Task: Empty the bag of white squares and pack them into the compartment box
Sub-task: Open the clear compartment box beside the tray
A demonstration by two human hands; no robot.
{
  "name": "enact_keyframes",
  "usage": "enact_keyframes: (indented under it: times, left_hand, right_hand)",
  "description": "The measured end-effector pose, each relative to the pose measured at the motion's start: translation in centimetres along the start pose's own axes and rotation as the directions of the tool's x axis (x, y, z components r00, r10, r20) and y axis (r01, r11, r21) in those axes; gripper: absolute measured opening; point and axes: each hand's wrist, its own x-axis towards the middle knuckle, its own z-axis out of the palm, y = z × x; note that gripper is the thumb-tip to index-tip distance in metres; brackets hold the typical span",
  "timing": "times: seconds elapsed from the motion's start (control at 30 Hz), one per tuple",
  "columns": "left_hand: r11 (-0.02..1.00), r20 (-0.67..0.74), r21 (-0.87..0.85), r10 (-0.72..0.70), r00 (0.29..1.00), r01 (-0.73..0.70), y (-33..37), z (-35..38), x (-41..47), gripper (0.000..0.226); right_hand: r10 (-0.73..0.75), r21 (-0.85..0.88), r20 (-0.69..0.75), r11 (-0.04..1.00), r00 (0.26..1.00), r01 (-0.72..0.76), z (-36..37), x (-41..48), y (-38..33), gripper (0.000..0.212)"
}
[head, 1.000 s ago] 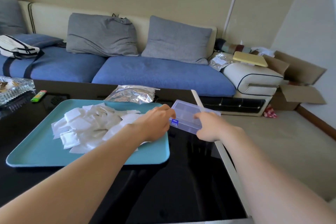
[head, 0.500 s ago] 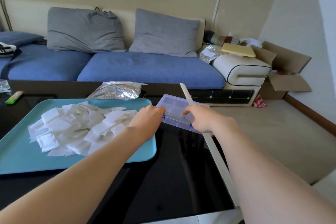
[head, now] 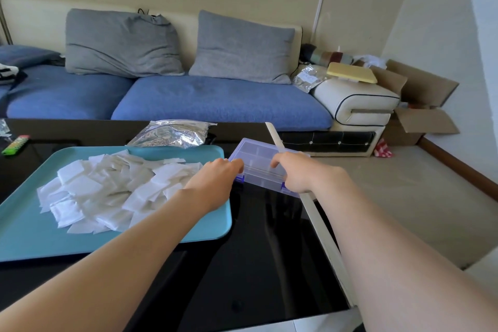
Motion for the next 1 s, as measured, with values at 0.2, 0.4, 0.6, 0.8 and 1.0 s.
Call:
enact_keyframes:
  times: [0.2,0.4,0.6,0.8,1.0]
  left_hand:
    - [0.997,0.009,-0.072,0.023,1.000,-0.022,-0.6,-0.3,0.1,0.044]
    - [0.995,0.008,-0.019,0.098,0.995,-0.098,0.0,0.6,0.0,0.022]
    - [0.989,0.038,-0.057,0.141,0.989,-0.139,0.0,0.2,-0.6,0.030]
    - [0.993,0.074,-0.041,0.116,0.990,-0.113,0.6,0.5,-0.7,0.032]
    - [0.993,0.102,0.033,0.106,0.989,-0.110,-0.4,0.3,-0.8,0.032]
  right_hand:
    - [-0.008,-0.203,0.039,0.979,0.999,0.016,0.2,0.6,-1.3,0.060]
    - [-0.035,-0.262,-0.030,0.965,0.999,0.026,-0.9,0.4,-1.6,0.030]
    - [-0.030,-0.135,-0.035,0.991,0.999,0.025,-2.1,-0.2,-0.7,0.048]
    - [0.040,0.018,-0.052,0.999,0.998,-0.039,-0.3,-0.1,-0.7,0.041]
    - [0.191,0.119,-0.058,0.976,0.980,-0.183,1.8,0.5,-1.2,0.058]
